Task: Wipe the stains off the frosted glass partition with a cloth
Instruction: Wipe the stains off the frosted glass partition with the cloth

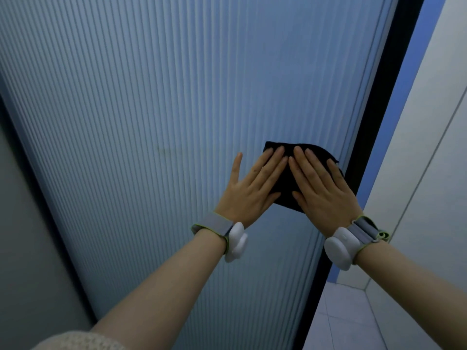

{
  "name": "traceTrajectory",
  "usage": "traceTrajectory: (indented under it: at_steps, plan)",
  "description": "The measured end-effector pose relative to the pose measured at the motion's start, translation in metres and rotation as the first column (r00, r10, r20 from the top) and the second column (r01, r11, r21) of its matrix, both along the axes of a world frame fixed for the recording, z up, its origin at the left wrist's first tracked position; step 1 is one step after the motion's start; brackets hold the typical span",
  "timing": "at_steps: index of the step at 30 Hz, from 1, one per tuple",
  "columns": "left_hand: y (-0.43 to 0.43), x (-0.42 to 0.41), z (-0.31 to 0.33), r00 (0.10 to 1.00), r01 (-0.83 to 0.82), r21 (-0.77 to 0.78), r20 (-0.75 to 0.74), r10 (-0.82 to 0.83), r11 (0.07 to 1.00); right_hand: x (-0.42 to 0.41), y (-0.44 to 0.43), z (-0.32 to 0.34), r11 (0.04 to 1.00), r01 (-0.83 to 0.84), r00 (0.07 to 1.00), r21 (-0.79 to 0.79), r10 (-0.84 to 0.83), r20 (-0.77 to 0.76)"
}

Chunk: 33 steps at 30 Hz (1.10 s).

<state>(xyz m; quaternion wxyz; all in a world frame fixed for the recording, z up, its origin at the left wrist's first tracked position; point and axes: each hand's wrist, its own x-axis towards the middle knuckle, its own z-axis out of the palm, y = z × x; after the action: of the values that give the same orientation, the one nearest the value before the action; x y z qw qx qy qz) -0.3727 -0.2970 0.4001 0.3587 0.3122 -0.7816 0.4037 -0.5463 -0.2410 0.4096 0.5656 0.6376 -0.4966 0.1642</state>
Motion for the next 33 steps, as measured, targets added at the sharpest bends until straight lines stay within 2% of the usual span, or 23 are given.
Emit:
traceTrajectory:
  at_steps: [10,17,25,33]
  plan:
    - [-0.016,0.039,-0.004,0.996,-0.090,0.009,-0.004,0.090,0.996,0.037,-0.017,0.006,1.000,-0.015,0.998,0.008,0.015,-0.061]
    - [-0.036,0.081,-0.015,0.990,-0.099,0.067,-0.097,0.105,0.993,0.085,-0.038,0.016,0.996,-0.054,0.993,0.067,0.060,-0.098]
    - [-0.056,0.136,-0.019,0.969,-0.133,0.229,-0.175,0.176,0.964,0.143,-0.068,0.027,0.994,-0.094,0.969,0.052,0.103,-0.224]
    - [-0.068,0.173,-0.021,0.947,-0.106,0.305,-0.258,0.190,0.946,0.189,-0.089,0.035,0.988,-0.093,0.960,0.124,0.122,-0.253]
